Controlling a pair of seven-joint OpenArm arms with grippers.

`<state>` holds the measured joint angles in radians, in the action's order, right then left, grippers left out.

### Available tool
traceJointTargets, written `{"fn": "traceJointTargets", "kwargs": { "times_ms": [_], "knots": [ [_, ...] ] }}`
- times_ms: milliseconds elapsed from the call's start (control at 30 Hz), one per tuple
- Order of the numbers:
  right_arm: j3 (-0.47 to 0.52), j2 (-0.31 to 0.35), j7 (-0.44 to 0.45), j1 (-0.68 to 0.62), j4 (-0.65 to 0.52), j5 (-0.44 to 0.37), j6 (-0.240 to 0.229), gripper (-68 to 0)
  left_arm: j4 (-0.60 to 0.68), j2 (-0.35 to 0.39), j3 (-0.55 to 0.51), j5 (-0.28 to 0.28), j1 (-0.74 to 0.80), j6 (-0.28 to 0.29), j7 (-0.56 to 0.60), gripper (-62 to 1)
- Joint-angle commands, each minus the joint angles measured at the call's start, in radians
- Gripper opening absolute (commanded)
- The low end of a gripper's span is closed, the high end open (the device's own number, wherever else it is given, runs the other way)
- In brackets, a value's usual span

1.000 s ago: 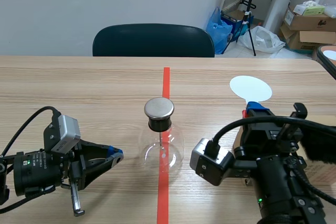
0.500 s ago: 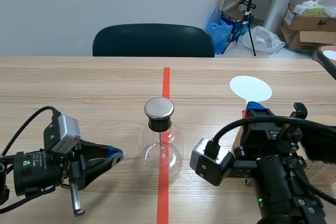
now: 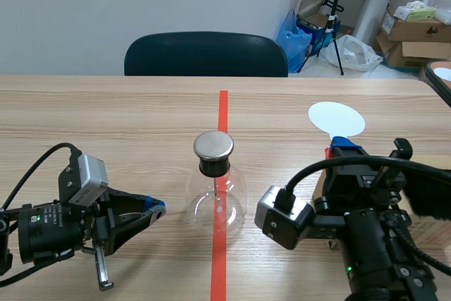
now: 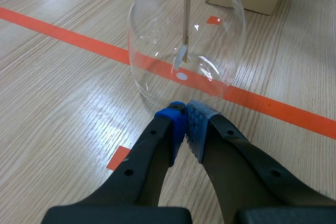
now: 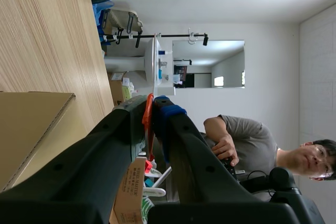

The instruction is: Do the electroscope experiment

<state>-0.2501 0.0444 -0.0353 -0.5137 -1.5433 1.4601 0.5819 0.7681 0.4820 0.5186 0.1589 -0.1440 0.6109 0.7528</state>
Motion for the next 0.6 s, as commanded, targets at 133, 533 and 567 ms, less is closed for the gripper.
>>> {"fn": "traceJointTargets", "kwargs": {
  "times_ms": [133,533,567],
  "knots": [
    [0.004,0.005,-0.003,0.001,-0.006,0.001,0.008,-66.2,0.020,-0.002,-0.001,-0.010,-0.003,0.002,0.018,-57.9],
    [0.004,0.005,0.077,0.001,-0.006,0.001,0.008,-66.2,0.020,-0.002,-0.001,-0.010,-0.003,0.002,0.018,-57.9],
    [0.004,0.005,0.101,0.001,-0.006,0.001,0.008,-66.2,0.020,-0.002,-0.001,-0.010,-0.003,0.002,0.018,-57.9]
  ]
}}
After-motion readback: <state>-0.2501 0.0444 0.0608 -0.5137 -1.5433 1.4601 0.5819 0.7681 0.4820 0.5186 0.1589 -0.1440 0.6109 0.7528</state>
